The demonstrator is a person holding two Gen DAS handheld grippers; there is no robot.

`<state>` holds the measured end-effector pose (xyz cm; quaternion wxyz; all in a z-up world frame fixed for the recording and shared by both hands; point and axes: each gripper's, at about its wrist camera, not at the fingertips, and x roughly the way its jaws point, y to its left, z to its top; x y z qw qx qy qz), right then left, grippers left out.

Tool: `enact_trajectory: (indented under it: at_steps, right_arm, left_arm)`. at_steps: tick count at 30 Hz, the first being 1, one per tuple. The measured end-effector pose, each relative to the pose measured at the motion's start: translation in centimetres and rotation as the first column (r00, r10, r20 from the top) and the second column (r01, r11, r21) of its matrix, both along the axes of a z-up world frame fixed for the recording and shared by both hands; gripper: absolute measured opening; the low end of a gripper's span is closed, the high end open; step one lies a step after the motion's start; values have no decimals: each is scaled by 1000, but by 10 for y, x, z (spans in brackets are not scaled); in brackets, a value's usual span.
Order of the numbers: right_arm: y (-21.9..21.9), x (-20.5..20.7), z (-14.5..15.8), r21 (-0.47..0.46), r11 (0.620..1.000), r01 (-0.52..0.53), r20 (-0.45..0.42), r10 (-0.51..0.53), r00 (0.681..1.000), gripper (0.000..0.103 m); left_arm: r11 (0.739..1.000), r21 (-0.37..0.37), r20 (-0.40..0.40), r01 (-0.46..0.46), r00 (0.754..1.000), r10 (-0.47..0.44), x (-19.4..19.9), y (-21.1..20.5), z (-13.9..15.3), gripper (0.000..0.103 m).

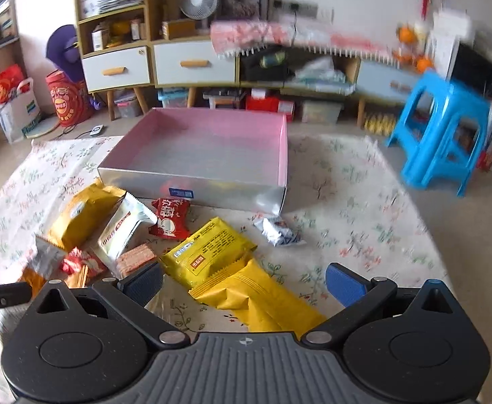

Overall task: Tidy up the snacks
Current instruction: 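Grasp the yellow sandwich bread packet with left tool while right grasps small yellow packet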

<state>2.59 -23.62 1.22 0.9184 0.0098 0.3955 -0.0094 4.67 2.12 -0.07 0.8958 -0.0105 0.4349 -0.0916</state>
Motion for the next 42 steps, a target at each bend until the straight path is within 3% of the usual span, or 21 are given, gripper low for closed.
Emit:
enact_trajectory:
  at_steps: [6,11,16,21,26,33,38,42]
  right_arm:
    - [-28,28,-10,192,979,66,-91,-49,995,93]
    - [-39,46,-20,341,935,101,-159,-49,986,87]
    - [-43,65,-21,392,916,87,-155,-28,987,74]
    - [-47,79,-37,489,865,110,-233,8,972,58]
    - [-39,86,-47,476,872,113,-290,35,956,56]
    - [-25,86,-49,427,899,95,-273,28,962,58]
    - [-2,77,-48,269,963,18,-215,42,976,58]
    - [6,72,-48,204,979,13,-183,25,983,47]
  left_arm:
    - [1000,-10,25,18,1000,-18,30,1,-5,103]
    - [995,-78,27,63,998,-61,53,2,-11,100]
    - [988,-103,75,114,991,-107,72,-2,-18,92]
    - [981,-143,67,129,991,-120,86,-2,-33,78]
    - [988,-127,44,91,995,-86,91,3,-47,53]
    - [985,-165,40,44,998,-38,91,11,-52,51]
    - [989,-148,44,30,999,-24,87,6,-51,47]
    - [990,-139,45,23,999,-17,84,3,-49,45]
